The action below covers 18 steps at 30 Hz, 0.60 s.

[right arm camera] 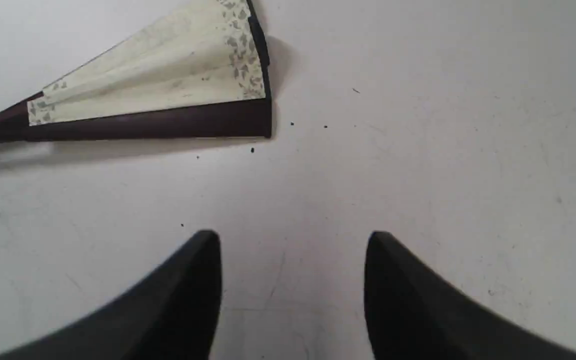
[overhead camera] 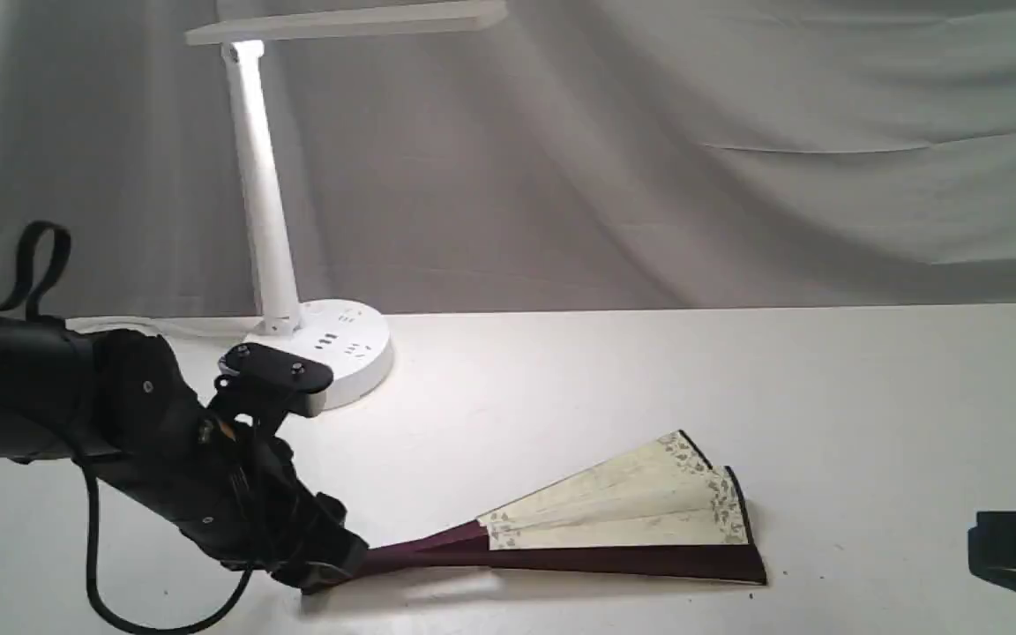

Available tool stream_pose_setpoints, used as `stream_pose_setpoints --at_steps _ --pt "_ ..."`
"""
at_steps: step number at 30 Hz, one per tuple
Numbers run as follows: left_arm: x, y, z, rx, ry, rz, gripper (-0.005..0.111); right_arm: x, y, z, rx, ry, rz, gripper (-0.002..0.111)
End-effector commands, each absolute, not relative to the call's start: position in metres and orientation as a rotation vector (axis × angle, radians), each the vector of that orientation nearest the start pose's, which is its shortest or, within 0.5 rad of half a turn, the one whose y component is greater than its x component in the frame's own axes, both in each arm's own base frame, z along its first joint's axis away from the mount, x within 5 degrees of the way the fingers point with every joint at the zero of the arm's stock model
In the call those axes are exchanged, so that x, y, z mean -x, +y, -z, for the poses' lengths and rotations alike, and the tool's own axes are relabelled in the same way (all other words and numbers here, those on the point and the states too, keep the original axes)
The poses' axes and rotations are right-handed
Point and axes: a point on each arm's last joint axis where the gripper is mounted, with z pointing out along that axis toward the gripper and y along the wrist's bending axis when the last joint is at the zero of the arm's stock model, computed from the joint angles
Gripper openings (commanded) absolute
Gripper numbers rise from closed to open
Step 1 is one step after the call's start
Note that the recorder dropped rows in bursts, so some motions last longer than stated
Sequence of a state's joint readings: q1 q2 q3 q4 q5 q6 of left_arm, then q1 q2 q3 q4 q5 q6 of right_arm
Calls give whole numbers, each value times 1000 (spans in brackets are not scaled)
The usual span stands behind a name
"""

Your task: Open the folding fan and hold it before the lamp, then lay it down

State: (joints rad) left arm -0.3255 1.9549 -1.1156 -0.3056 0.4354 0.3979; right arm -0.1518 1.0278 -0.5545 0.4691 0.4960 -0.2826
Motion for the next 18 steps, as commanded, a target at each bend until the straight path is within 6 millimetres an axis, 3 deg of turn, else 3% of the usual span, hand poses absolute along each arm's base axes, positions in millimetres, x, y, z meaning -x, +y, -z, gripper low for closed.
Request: stream_pose_setpoints --at_steps 1,7,11,18 --pt "-357 -134 -122 -640 2666 227 60 -189 -9 -244 -246 2369 -247 46" --pt "-357 -140 -111 -665 2675 234 60 -189 -10 -243 -251 2356 -238 46" --pt "-351 -158 -111 -828 2609 220 60 -189 -10 -244 -251 2354 -237 46" --pt "-335 -188 -111 -955 2576 245 60 -189 -10 -244 -251 2354 -237 46"
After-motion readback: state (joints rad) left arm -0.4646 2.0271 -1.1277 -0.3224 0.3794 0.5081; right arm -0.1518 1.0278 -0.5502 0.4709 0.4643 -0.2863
